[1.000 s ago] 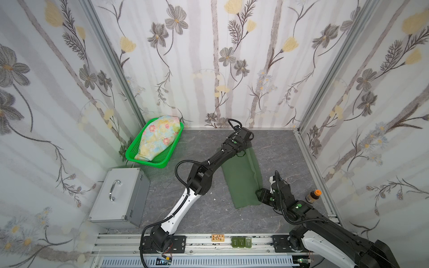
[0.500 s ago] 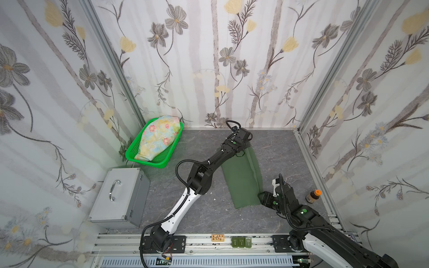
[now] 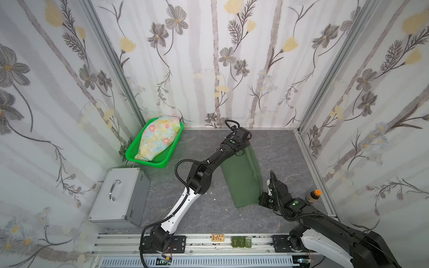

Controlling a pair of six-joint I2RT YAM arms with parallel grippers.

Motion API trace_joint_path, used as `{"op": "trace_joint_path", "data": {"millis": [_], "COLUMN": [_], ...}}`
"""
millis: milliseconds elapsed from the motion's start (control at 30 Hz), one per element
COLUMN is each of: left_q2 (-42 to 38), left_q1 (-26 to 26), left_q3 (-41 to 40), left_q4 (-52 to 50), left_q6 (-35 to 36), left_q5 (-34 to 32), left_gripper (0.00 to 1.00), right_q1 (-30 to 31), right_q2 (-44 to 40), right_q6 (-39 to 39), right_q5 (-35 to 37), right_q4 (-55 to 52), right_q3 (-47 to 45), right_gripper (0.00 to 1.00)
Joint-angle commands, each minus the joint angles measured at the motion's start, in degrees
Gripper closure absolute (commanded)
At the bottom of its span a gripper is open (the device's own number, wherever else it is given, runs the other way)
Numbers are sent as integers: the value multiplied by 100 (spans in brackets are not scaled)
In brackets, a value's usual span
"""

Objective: Fold and stack skirts
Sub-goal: Fold the skirt at the center of the table.

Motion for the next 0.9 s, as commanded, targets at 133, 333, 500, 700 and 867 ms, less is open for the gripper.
{"op": "trace_joint_path", "data": {"millis": [133,333,500,700,867], "left_q2": [-45,-15,93,217,340], "left_q1": [8,6,-31,-24,-30], "left_q3": [10,22,25,16,16], "left_q4": [159,496,1040,1531,2124], "left_q6": [-30,-116,-157,-248,-441], "left_q5": [-109,-97,143,201,463], "left_gripper": [100,100,100,100,100], "right_q1": [-1,-107,-198,-305,-384], "right_q2": [-481,-359,-248,-394,-459], "right_q6": [-225,-194,-156,-23,21], "right_q5": [600,973,944,920,876], "right_q4": [-324,-471,-487,-479,-498], "right_q3": [379,410,387,273,228], "right_gripper": [100,100,100,100,100]}}
